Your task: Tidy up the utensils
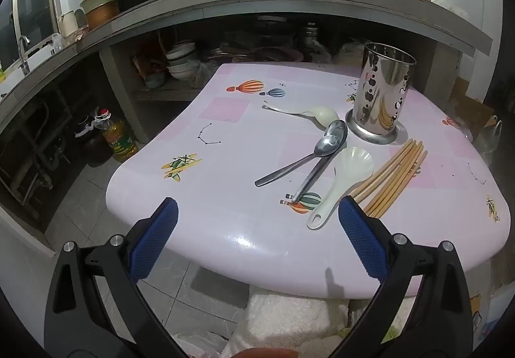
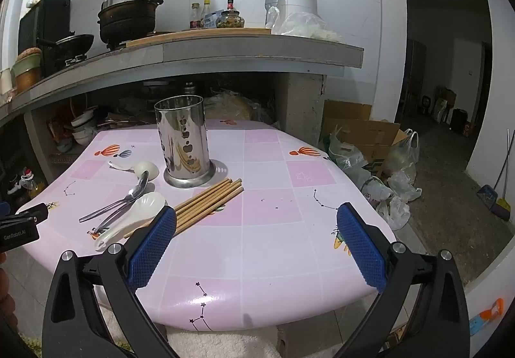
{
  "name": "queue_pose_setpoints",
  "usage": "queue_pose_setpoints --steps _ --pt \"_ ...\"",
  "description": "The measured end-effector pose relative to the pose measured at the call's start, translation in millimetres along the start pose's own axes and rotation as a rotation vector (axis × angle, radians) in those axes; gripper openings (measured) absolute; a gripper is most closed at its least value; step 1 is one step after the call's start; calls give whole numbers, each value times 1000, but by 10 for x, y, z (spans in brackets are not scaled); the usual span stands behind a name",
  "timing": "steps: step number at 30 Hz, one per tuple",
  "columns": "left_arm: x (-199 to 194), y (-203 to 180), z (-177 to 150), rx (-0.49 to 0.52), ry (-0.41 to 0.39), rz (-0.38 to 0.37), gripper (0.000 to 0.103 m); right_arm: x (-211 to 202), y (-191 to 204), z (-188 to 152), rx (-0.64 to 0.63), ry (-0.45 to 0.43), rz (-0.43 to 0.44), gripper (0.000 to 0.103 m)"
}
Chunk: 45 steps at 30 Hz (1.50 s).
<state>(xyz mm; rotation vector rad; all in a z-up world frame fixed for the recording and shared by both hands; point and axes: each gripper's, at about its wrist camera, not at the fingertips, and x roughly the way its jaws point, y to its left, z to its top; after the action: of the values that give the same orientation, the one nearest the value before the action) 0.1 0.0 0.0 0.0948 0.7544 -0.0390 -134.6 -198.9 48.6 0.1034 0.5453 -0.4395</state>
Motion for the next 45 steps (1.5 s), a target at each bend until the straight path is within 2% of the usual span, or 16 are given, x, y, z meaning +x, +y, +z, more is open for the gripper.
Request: queue_pose_setpoints --steps 45 --pt "-16 -77 -18 22 4 -17 96 10 -1 -15 2 -1 -1 97"
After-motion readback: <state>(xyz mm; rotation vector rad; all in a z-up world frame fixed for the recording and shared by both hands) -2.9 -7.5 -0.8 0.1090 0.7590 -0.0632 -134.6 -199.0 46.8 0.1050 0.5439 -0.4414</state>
